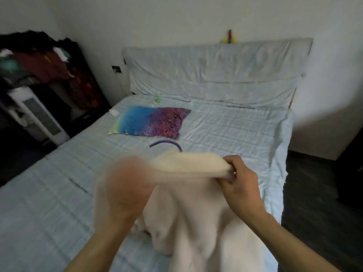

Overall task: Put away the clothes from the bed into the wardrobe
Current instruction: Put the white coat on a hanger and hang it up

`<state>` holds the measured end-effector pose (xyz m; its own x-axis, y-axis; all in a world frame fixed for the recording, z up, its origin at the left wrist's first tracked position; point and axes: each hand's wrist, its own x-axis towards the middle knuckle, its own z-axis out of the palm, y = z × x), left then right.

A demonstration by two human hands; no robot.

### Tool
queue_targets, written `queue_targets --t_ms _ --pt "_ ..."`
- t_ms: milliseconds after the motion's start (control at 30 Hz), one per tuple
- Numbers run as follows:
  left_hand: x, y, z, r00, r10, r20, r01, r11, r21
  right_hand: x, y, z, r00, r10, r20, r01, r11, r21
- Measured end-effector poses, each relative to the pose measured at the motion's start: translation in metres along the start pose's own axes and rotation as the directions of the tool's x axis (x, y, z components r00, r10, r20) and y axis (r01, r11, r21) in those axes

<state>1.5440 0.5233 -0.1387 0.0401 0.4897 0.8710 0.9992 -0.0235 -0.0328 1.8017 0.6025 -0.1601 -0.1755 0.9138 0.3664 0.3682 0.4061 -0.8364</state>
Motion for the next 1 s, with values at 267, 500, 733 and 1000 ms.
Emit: queue_targets --t_ms 267,500,733,1000 --pt "0.064 0.011 -0.083 0.993 0.047 -0.112 -0.040 0.997 0.061 0.027 -0.097 -0.053 0.934 -0.355 -0.046 0.355 0.935 -0.008" --pt "0.067 0.032 -0.133 0.988 -0.084 -0.131 0.081 0.996 -0.025 0.023 -0.134 -0.080 0.858 -0.513 0.041 0.514 0.857 -0.042" --pt "0.055 0.040 -0.161 0.981 -0.181 -0.074 0.182 0.983 0.018 0.031 -0.186 -0.098 0.758 -0.528 0.382 0.528 0.841 0.115" --pt "0.051 0.064 -0.173 0.975 -0.220 -0.039 0.221 0.974 0.052 0.062 -0.242 -0.075 0.622 -0.575 0.530 0.425 0.818 0.388"
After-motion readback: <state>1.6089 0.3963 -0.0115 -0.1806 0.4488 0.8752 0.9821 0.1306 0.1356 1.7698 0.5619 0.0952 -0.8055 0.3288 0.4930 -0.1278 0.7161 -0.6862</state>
